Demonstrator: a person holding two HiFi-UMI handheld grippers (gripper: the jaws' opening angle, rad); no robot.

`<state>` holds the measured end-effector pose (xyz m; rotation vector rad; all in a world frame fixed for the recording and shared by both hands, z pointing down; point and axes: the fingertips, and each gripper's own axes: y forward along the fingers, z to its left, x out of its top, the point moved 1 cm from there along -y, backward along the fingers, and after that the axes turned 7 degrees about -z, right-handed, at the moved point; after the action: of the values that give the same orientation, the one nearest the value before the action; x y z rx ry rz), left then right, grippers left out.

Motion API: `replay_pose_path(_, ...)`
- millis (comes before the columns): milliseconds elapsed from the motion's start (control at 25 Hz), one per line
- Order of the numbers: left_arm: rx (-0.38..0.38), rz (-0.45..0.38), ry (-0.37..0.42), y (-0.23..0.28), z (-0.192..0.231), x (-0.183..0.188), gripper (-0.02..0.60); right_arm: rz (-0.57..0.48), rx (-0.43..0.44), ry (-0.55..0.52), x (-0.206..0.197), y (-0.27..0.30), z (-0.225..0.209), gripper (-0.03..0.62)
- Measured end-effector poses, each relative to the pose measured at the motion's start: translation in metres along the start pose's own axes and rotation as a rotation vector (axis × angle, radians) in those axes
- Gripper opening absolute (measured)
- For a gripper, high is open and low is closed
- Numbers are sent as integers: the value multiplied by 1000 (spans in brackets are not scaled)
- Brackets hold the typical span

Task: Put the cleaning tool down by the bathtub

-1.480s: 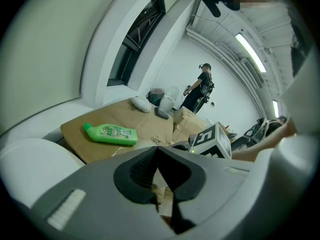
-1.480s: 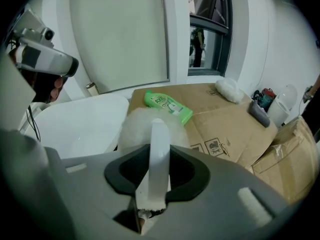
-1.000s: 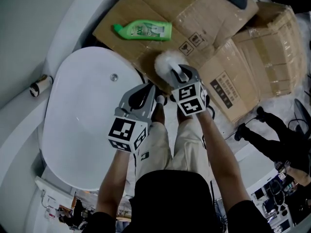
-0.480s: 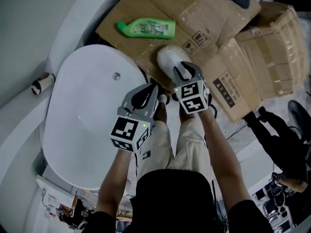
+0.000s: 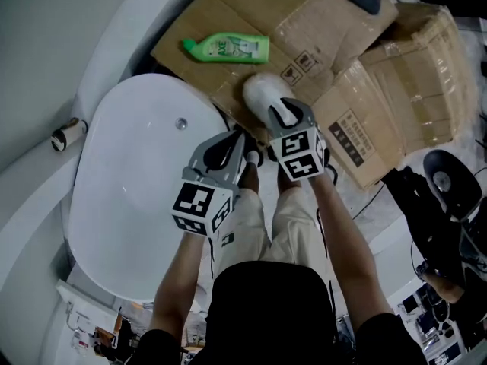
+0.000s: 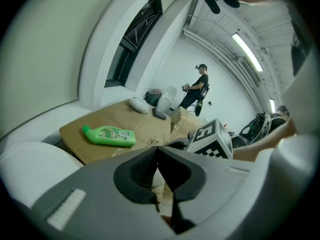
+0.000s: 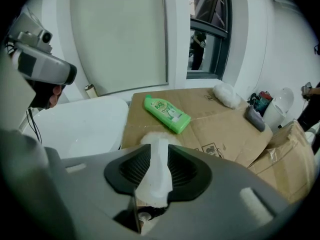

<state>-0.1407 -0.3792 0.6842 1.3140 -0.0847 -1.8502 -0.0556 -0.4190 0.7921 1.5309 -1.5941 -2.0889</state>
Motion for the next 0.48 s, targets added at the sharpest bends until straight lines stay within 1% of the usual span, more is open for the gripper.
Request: replay_pose_path(480, 25, -2, -15, -16, -8, -2, -2, -48, -7, -11, 16, -44, 6, 104)
